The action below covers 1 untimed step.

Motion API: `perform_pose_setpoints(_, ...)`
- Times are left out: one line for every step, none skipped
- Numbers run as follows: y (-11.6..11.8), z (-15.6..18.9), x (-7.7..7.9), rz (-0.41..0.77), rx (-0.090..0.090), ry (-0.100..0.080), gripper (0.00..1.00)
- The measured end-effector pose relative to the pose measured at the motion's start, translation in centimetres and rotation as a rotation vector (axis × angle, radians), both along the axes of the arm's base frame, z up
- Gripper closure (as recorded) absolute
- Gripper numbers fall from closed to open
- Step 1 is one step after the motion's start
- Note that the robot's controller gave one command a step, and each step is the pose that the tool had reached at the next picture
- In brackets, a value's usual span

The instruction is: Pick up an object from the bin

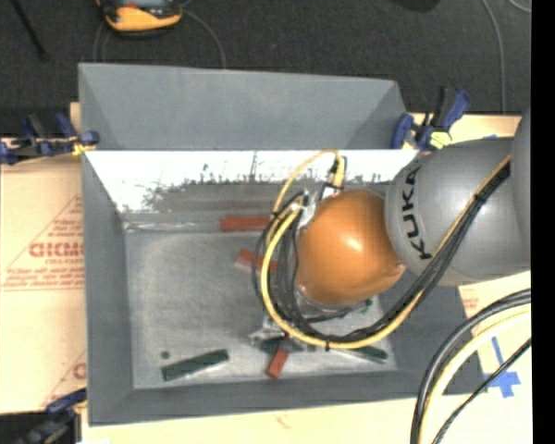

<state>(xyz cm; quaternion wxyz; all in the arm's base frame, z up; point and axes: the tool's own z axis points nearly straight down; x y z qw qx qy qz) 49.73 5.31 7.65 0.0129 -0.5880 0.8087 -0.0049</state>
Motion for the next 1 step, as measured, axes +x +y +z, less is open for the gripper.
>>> perform_pose_setpoints(-0.61, 13.83, 3.04, 0.074, -0.006, 0.024, 1.0)
